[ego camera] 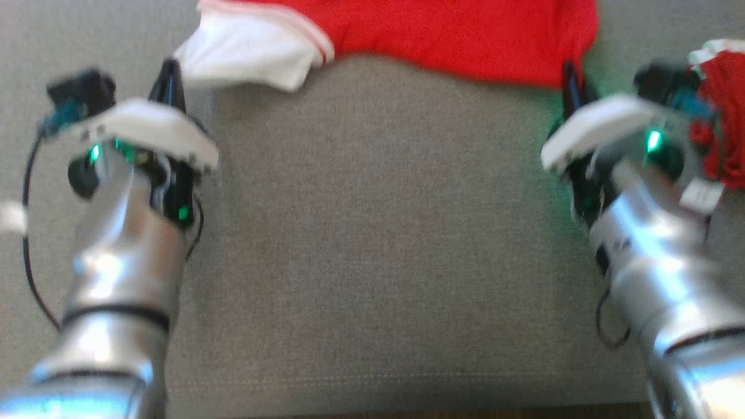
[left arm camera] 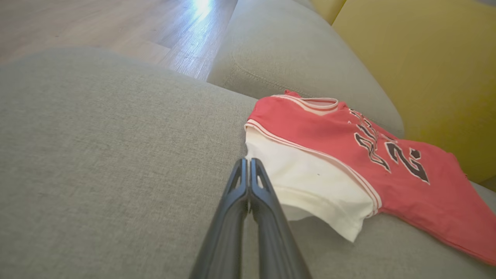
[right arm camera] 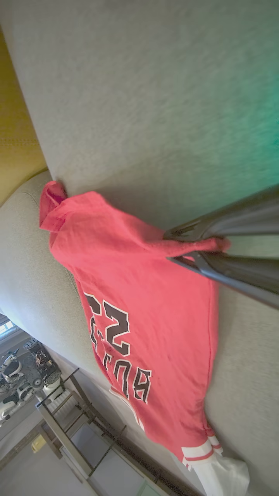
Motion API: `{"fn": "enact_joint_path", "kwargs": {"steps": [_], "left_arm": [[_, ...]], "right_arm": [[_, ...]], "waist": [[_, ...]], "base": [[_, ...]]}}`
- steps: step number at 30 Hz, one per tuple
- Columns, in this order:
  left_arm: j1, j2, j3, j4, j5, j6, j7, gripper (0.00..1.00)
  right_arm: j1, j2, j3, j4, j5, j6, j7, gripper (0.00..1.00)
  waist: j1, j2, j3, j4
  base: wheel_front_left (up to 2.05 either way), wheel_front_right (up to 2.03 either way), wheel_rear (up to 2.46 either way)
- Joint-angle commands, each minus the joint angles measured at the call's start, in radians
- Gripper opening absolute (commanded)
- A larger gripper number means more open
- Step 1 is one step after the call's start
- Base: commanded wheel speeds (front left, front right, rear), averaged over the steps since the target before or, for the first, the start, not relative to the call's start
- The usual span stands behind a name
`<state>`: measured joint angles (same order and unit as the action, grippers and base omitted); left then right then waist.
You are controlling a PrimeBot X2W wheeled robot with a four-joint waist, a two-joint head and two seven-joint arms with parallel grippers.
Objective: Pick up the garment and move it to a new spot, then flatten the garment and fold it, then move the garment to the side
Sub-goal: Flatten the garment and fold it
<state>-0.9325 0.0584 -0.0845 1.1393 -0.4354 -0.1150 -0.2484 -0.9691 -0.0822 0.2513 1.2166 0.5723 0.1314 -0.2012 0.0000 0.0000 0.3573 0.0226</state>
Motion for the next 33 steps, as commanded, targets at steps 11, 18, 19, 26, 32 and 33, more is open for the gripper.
{"fn": "enact_joint_path", "kwargs": {"steps": [11, 18, 19, 26, 32, 33], "left_arm": [[0.677, 0.021, 0.118, -0.714, 0.076, 0.041, -0.013, 0.0], [1.039, 0.003, 0.069, -1.066, 0.093, 0.132, 0.076, 0.0], [1.081, 0.002, 0.059, -1.111, 0.093, 0.148, 0.104, 0.0], [1.27, 0.009, -0.013, -1.356, 0.125, 0.212, 0.297, 0.0], [1.346, 0.02, -0.04, -1.479, 0.123, 0.239, 0.428, 0.0], [1.35, 0.024, -0.04, -1.495, 0.124, 0.242, 0.439, 0.0]], "right_arm": [[0.388, 0.006, 0.08, -0.23, 0.103, -0.001, -0.052, 0.0], [0.659, -0.046, 0.02, -0.416, 0.076, -0.001, -0.059, 0.0], [0.698, -0.052, 0.003, -0.439, 0.064, -0.001, -0.059, 0.0], [0.936, -0.037, -0.138, -0.659, -0.057, -0.001, 0.041, 0.0], [1.123, 0.02, -0.266, -0.932, -0.166, -0.001, 0.22, 0.0], [1.147, 0.024, -0.281, -0.978, -0.181, -0.001, 0.244, 0.0]], "waist": [[0.0, 0.0, -0.181, -0.02], [0.0, 0.0, -0.261, 0.003], [0.0, 0.0, -0.271, 0.008], [0.0, 0.0, -0.32, 0.019], [0.0, 0.0, -0.342, 0.017], [0.0, 0.0, -0.342, 0.017]], "base": [[0.0, 0.0, 0.0], [0.0, 0.0, 0.0], [0.0, 0.0, 0.0], [0.0, 0.0, 0.0], [0.0, 0.0, 0.0], [0.0, 0.0, 0.0]]}}
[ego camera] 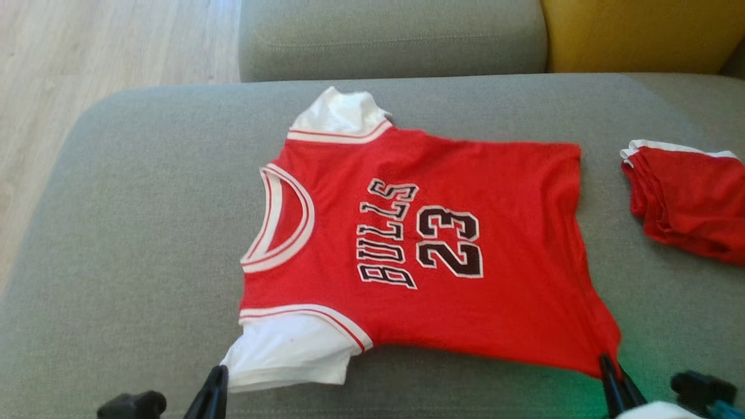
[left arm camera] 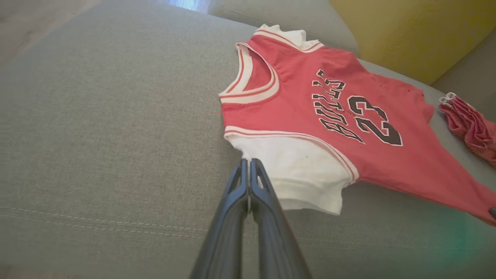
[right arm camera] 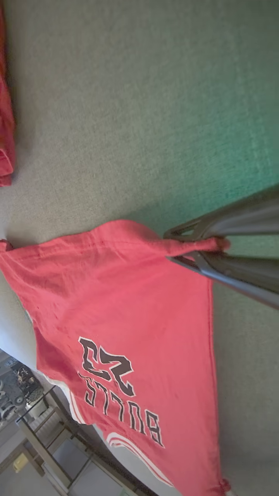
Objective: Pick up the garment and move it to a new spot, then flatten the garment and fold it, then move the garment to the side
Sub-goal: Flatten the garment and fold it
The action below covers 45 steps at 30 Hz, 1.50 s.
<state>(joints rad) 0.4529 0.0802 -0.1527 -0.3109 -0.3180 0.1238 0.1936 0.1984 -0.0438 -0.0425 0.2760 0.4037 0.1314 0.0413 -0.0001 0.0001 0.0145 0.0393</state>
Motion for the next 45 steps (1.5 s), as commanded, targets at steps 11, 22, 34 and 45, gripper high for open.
{"fn": "enact_joint_path", "kwargs": {"steps": [11, 22, 34, 45], "left_arm": [[-0.148, 0.043, 0.034, -0.088, 0.007, -0.017, 0.048, 0.0], [-0.512, 0.073, 0.051, 0.077, -0.042, -0.1, 0.028, 0.0], [-0.701, 0.041, 0.062, 0.338, -0.086, -0.139, -0.094, 0.62], [-0.648, 0.037, 0.069, 0.393, -0.023, -0.117, -0.323, 1.0]], "right_arm": [[0.017, -0.007, -0.035, -0.233, 0.061, -0.001, 0.152, 0.0], [-0.227, -0.007, -0.041, -0.189, 0.083, -0.001, 0.225, 0.0], [-0.346, -0.006, -0.017, -0.117, 0.149, -0.001, 0.2, 0.97], [-0.306, -0.006, 0.041, -0.272, 0.117, -0.001, 0.06, 1.0]], "waist": [[0.0001, -0.0001, 0.076, -0.016], [0.0001, -0.0001, 0.222, -0.052], [0.0001, -0.0001, 0.297, -0.047], [0.0001, -0.0001, 0.279, -0.058]], "base": [[0.0, 0.0, 0.0], [0.0, 0.0, 0.0], [0.0, 0.0, 0.0], [0.0, 0.0, 0.0]]}}
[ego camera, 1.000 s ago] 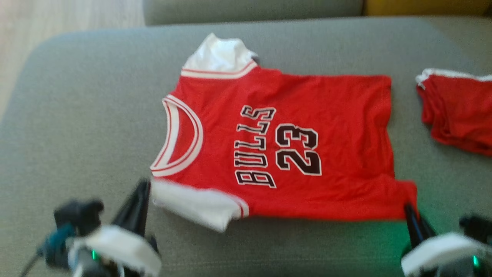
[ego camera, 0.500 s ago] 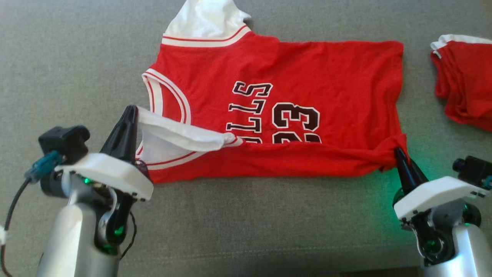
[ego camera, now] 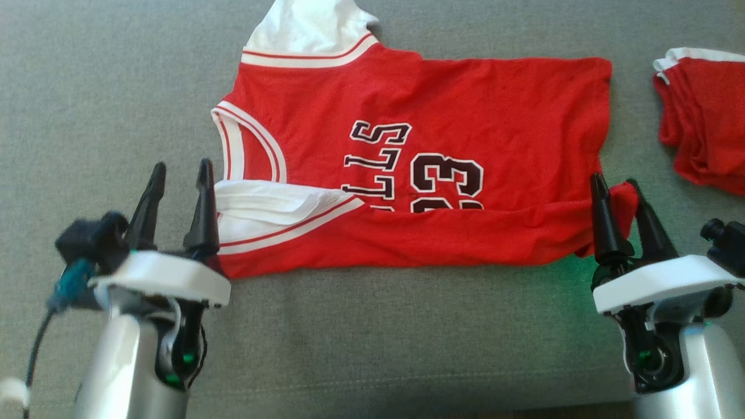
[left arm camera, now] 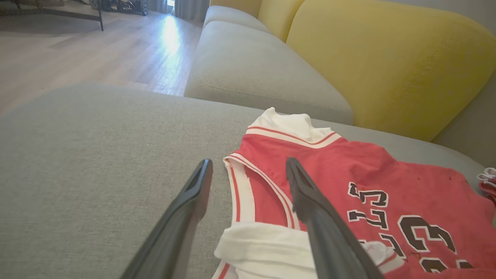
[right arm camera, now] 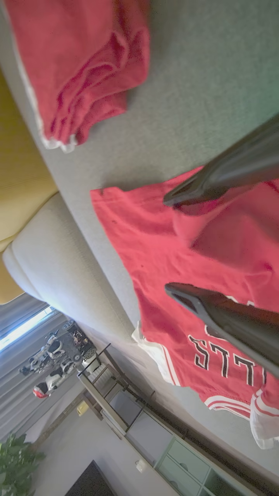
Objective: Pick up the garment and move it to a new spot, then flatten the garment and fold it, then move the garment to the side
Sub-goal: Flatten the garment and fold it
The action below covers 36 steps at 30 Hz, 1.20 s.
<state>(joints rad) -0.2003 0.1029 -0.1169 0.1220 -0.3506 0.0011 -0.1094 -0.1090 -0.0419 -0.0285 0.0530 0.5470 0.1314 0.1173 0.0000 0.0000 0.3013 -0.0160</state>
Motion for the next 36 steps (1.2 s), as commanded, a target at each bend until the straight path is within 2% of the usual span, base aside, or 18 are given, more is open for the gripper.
{"fn": "enact_joint_path", "kwargs": {"steps": [1, 9, 13, 18, 25, 36], "left_arm": [[0.017, 0.014, 0.03, -0.045, 0.025, 0.013, -0.044, 1.0], [0.1, 0.019, 0.012, -0.096, 0.109, 0.06, -0.128, 1.0], [0.159, 0.022, 0.005, -0.12, 0.136, 0.077, -0.14, 1.0], [0.241, 0.026, -0.013, -0.127, 0.154, 0.086, -0.143, 1.0], [0.323, 0.022, -0.028, -0.138, 0.155, 0.104, -0.134, 1.0], [0.332, 0.034, -0.032, -0.147, 0.147, 0.11, -0.108, 1.0]], "right_arm": [[0.008, -0.008, 0.029, -0.066, -0.047, -0.001, -0.028, 1.0], [0.054, -0.008, 0.032, -0.155, -0.232, -0.001, -0.108, 1.0], [0.088, -0.008, 0.038, -0.177, -0.333, -0.001, -0.158, 1.0], [0.153, -0.009, 0.059, -0.182, -0.408, -0.001, -0.196, 1.0], [0.233, -0.009, 0.062, -0.188, -0.431, -0.001, -0.211, 1.0], [0.234, -0.008, 0.078, -0.184, -0.413, -0.001, -0.202, 1.0]], "waist": [[0.0, 0.0, -0.013, -0.004], [0.0, 0.0, -0.063, 0.0], [0.0, 0.0, -0.101, 0.003], [0.0, 0.0, -0.153, 0.006], [0.0, 0.0, -0.206, 0.008], [0.0, 0.0, -0.224, 0.003]], "base": [[0.0, 0.0, 0.0], [0.0, 0.0, 0.0], [0.0, 0.0, 0.0], [0.0, 0.0, 0.0], [0.0, 0.0, 0.0], [0.0, 0.0, 0.0]]}}
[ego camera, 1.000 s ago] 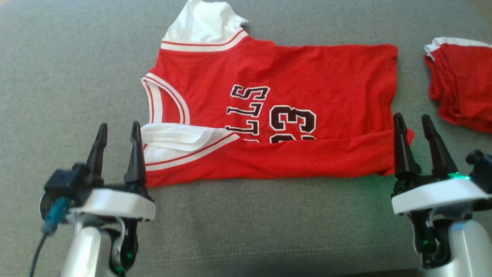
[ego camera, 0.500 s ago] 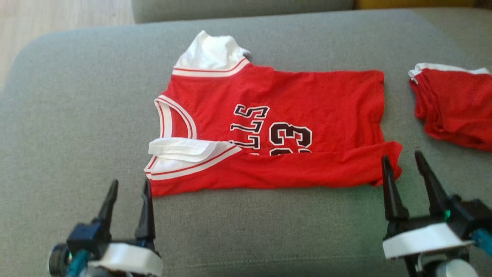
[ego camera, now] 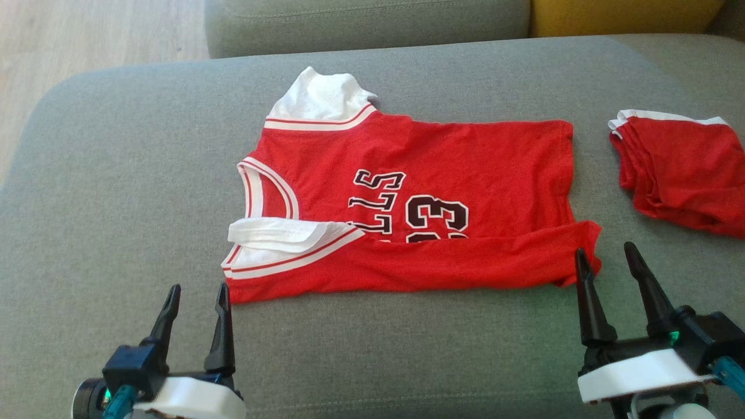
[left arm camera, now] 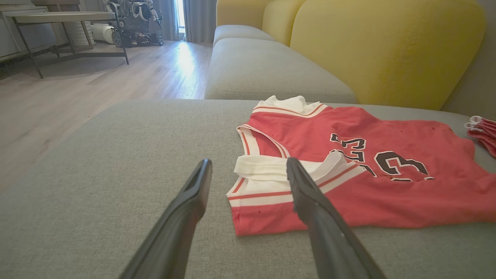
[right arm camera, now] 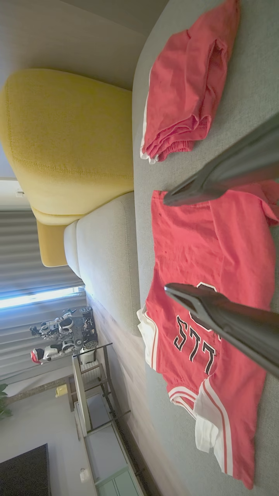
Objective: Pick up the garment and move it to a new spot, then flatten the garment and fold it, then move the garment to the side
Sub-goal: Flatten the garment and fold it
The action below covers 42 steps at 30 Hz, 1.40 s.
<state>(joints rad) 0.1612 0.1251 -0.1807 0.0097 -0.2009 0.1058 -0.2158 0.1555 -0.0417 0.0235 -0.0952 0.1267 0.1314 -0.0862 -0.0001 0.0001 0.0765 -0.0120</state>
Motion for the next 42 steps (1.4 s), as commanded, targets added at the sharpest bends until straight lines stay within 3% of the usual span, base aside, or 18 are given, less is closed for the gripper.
{"fn": "enact_joint_path", "kwargs": {"steps": [1, 15, 28, 39, 40, 41, 42], "left_arm": [[-0.03, 0.012, 0.032, -0.035, -0.004, 0.006, -0.001, 1.0], [-0.113, 0.023, 0.017, -0.01, -0.018, -0.015, 0.018, 1.0], [-0.262, 0.004, -0.015, 0.241, -0.061, -0.057, 0.086, 1.0], [-0.285, -0.016, -0.022, 0.322, -0.131, -0.073, 0.177, 1.0], [-0.29, -0.013, -0.021, 0.324, -0.133, -0.075, 0.18, 0.59], [-0.295, -0.011, -0.02, 0.323, -0.136, -0.076, 0.182, 0.09], [-0.298, -0.008, -0.021, 0.321, -0.137, -0.078, 0.186, 0.0]], "right_arm": [[-0.032, -0.009, 0.026, -0.035, 0.009, -0.001, 0.002, 1.0], [-0.063, -0.009, -0.004, -0.003, 0.026, -0.001, 0.029, 1.0], [-0.174, -0.009, -0.092, 0.195, 0.008, -0.001, 0.154, 1.0], [-0.243, -0.009, -0.087, 0.307, 0.045, -0.001, 0.213, 0.98], [-0.248, -0.009, -0.083, 0.314, 0.055, -0.001, 0.216, 0.5], [-0.253, -0.009, -0.081, 0.317, 0.057, -0.001, 0.217, 0.31], [-0.257, -0.009, -0.08, 0.32, 0.06, -0.001, 0.218, 0.0]], "waist": [[0.0001, -0.0001, 0.001, -0.002], [0.0001, -0.0001, 0.041, 0.01], [0.0001, -0.0001, 0.172, -0.001], [0.0001, -0.0001, 0.229, 0.006], [0.0001, -0.0001, 0.231, 0.007], [0.0001, -0.0001, 0.233, 0.007], [0.0001, -0.0001, 0.236, 0.008]], "base": [[0.0, 0.0, 0.0], [0.0, 0.0, 0.0], [0.0, 0.0, 0.0], [0.0, 0.0, 0.0], [0.0, 0.0, 0.0], [0.0, 0.0, 0.0], [0.0, 0.0, 0.0]]}}
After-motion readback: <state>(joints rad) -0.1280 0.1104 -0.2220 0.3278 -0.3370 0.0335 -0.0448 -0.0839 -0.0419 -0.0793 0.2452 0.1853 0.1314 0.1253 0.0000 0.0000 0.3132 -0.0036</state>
